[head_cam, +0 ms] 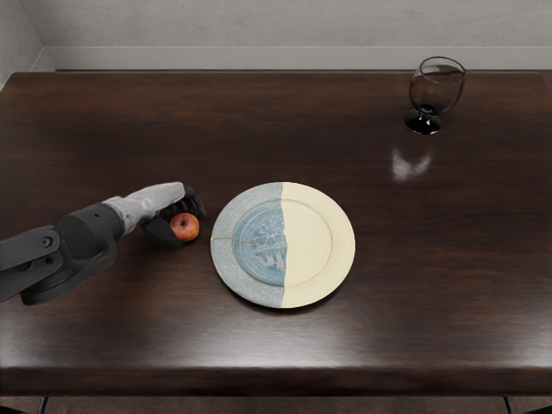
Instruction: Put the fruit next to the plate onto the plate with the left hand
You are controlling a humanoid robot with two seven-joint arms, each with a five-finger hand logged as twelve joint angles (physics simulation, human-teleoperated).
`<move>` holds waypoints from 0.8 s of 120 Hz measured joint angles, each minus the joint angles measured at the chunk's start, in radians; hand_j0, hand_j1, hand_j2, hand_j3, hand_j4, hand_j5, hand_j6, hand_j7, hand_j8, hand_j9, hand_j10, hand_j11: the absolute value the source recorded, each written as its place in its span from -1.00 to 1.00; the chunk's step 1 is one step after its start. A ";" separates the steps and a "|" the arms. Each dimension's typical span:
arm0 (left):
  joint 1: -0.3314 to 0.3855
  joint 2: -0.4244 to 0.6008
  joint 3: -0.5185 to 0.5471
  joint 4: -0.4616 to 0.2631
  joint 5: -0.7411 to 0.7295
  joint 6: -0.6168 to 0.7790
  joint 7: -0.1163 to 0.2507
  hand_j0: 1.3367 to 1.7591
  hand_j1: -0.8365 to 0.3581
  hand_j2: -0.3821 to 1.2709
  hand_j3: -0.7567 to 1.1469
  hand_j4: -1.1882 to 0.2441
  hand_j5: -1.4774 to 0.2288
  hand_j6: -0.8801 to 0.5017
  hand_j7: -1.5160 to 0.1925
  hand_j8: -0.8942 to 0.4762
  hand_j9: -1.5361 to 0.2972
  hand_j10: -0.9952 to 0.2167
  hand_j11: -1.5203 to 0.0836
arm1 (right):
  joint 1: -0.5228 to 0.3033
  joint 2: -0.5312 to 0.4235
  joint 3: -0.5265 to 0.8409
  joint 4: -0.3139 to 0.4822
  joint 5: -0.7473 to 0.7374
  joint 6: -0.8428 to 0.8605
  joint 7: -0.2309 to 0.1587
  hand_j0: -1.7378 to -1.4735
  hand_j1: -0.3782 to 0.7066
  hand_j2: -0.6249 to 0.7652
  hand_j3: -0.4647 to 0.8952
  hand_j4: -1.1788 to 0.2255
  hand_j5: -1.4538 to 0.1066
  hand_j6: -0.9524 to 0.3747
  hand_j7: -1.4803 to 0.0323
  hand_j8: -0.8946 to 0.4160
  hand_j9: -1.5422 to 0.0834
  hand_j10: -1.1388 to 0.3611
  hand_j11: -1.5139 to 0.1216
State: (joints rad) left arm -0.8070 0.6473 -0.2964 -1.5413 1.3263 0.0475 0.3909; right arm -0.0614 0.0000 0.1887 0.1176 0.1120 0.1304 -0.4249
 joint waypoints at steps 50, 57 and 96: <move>0.002 0.000 -0.002 0.000 0.006 -0.028 0.002 0.48 -0.11 -0.36 -0.21 -0.28 -0.14 -0.32 -0.16 -0.28 -0.25 -0.37 -0.16 | 0.004 0.000 0.000 0.000 0.000 0.000 0.000 -0.40 -0.95 -0.10 -0.32 0.68 0.86 0.43 0.96 0.36 0.90 0.52 0.85; 0.000 0.001 -0.002 0.001 0.005 -0.034 0.003 0.49 -0.10 -0.31 -0.21 -0.31 -0.16 -0.34 -0.18 -0.31 -0.26 -0.39 -0.18 | 0.004 0.000 0.000 0.000 0.000 0.000 0.000 -0.40 -0.95 -0.10 -0.32 0.68 0.86 0.43 0.96 0.36 0.90 0.52 0.85; -0.003 0.005 -0.003 0.001 -0.008 -0.061 0.006 0.50 -0.10 -0.16 -0.24 -0.38 -0.28 -0.37 -0.29 -0.35 -0.35 -0.52 -0.28 | 0.006 0.000 0.000 0.000 0.000 0.000 0.000 -0.40 -0.95 -0.10 -0.32 0.68 0.86 0.43 0.96 0.36 0.90 0.52 0.85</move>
State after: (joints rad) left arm -0.8099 0.6519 -0.2996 -1.5402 1.3178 -0.0138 0.3966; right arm -0.0550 0.0000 0.1887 0.1175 0.1120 0.1304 -0.4249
